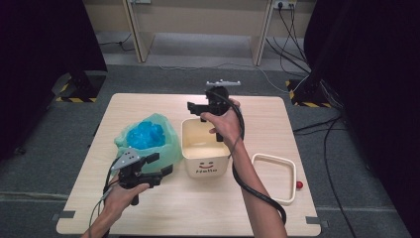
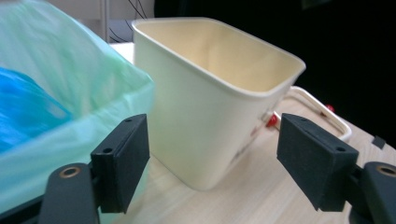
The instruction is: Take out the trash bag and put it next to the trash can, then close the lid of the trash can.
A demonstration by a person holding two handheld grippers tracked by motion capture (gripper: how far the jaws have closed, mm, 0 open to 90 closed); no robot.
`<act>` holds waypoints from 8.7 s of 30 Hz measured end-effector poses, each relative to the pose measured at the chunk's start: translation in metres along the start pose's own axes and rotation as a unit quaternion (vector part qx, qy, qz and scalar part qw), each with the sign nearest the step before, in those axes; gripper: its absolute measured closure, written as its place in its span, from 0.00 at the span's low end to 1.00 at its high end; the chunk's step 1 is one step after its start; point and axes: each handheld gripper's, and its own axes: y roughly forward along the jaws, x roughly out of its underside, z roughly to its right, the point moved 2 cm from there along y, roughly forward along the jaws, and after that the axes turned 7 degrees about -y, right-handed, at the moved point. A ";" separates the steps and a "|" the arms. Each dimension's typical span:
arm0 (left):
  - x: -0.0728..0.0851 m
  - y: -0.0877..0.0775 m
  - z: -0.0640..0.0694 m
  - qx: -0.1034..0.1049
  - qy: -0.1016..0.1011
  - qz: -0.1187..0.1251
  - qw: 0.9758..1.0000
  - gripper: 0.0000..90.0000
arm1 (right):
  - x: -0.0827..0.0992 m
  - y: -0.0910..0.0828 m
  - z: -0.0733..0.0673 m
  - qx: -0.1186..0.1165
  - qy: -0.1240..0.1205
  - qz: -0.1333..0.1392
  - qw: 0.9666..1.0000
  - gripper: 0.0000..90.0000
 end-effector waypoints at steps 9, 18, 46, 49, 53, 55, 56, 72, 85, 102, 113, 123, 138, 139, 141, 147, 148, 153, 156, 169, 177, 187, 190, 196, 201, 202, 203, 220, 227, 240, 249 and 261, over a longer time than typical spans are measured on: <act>0.027 0.007 -0.005 -0.020 0.038 -0.028 0.999 0.24 | 0.027 -0.028 0.028 0.001 0.022 0.014 1.000 0.23; 0.044 0.011 -0.015 -0.026 0.038 -0.059 0.997 0.18 | 0.058 -0.058 0.064 0.029 0.057 0.029 0.997 0.23; 0.070 0.022 -0.032 -0.078 0.092 -0.141 0.983 0.17 | 0.169 -0.103 0.134 0.115 0.087 0.008 0.990 0.20; 0.073 0.024 -0.033 -0.081 0.095 -0.150 0.981 0.17 | 0.178 -0.105 0.134 0.122 0.083 0.005 0.989 0.20; 0.075 0.024 -0.033 -0.084 0.104 -0.160 0.978 0.17 | 0.191 -0.106 0.132 0.138 0.067 -0.007 0.988 0.21; 0.076 0.025 -0.033 -0.086 0.108 -0.166 0.976 0.17 | 0.195 -0.106 0.132 0.136 0.071 -0.007 0.988 0.21; 0.077 0.025 -0.034 -0.087 0.108 -0.170 0.976 0.17 | 0.198 -0.107 0.132 0.136 0.072 -0.006 0.988 0.21; 0.080 0.027 -0.032 -0.084 0.100 -0.186 0.974 0.16 | 0.229 -0.122 0.151 0.173 0.092 -0.023 0.980 0.23; 0.080 0.028 -0.032 -0.084 0.099 -0.186 0.974 0.15 | 0.245 -0.141 0.168 0.198 0.113 -0.028 0.973 0.26; 0.081 0.027 -0.032 -0.085 0.099 -0.186 0.974 0.15 | 0.259 -0.141 0.181 0.214 0.124 -0.055 0.967 0.32; 0.081 0.027 -0.032 -0.085 0.099 -0.186 0.974 0.15 | 0.270 -0.139 0.188 0.224 0.128 -0.076 0.963 0.46; 0.081 0.027 -0.032 -0.085 0.099 -0.186 0.974 0.15 | 0.273 -0.130 0.190 0.233 0.097 -0.099 0.963 0.63; 0.081 0.027 -0.031 -0.084 0.099 -0.185 0.974 0.15 | 0.270 -0.123 0.186 0.250 0.068 -0.098 0.961 0.88; 0.081 0.027 -0.031 -0.084 0.099 -0.185 0.974 0.15 | 0.270 -0.124 0.186 0.249 0.077 -0.093 0.961 0.88; 0.081 0.027 -0.031 -0.084 0.099 -0.185 0.974 0.15 | 0.269 -0.125 0.187 0.245 0.081 -0.085 0.962 0.88; 0.081 0.027 -0.031 -0.084 0.099 -0.185 0.974 0.15 | 0.263 -0.134 0.187 0.237 0.095 -0.057 0.965 0.88; 0.081 0.027 -0.031 -0.084 0.099 -0.185 0.974 0.15 | 0.261 -0.136 0.187 0.236 0.097 -0.052 0.965 0.88; 0.081 0.027 -0.031 -0.084 0.099 -0.186 0.974 0.15 | 0.255 -0.146 0.190 0.226 0.112 -0.029 0.967 0.88; 0.081 0.028 -0.031 -0.085 0.099 -0.187 0.974 0.15 | 0.250 -0.147 0.191 0.216 0.119 -0.023 0.969 0.88; 0.081 0.028 -0.031 -0.086 0.099 -0.187 0.974 0.15 | 0.195 -0.170 0.192 0.193 0.118 0.029 0.974 0.88; 0.081 0.028 -0.031 -0.086 0.098 -0.186 0.974 0.15 | 0.157 -0.171 0.182 0.158 0.122 0.059 0.978 0.88; 0.081 0.028 -0.031 -0.086 0.099 -0.187 0.974 0.15 | 0.114 -0.140 0.150 0.117 0.094 0.058 0.987 0.88; 0.081 0.028 -0.031 -0.086 0.099 -0.187 0.974 0.15 | 0.103 -0.128 0.138 0.101 0.090 0.058 0.989 0.88; 0.080 0.028 -0.031 -0.082 0.100 -0.188 0.974 0.15 | 0.082 -0.099 0.109 0.071 0.065 0.051 0.994 0.88; 0.079 0.027 -0.028 -0.068 0.082 -0.190 0.976 0.16 | 0.067 -0.077 0.087 0.050 0.057 0.046 0.996 0.88; 0.078 0.026 -0.026 -0.062 0.076 -0.184 0.978 0.17 | 0.064 -0.074 0.083 0.046 0.057 0.043 0.996 0.88; 0.076 0.025 -0.024 -0.063 0.076 -0.174 0.980 0.17 | 0.061 -0.070 0.079 0.043 0.054 0.039 0.997 0.88; 0.009 0.012 0.020 -0.043 0.093 -0.015 0.995 0.17 | 0.037 -0.037 0.042 0.050 0.043 -0.014 0.998 0.88; -0.008 0.029 0.036 -0.027 0.088 0.025 0.995 0.17 | 0.045 -0.029 0.044 0.054 0.049 -0.026 0.997 0.87; -0.012 0.055 0.036 -0.041 0.076 0.028 0.996 0.17 | 0.062 -0.018 0.057 0.072 0.079 -0.044 0.993 0.86; -0.011 0.059 0.029 -0.044 0.064 0.020 0.997 0.17 | 0.062 -0.012 0.057 0.088 0.072 -0.059 0.992 0.82; -0.007 0.061 0.028 -0.039 0.059 0.013 0.997 0.18 | 0.063 -0.015 0.058 0.103 0.029 -0.084 0.991 0.84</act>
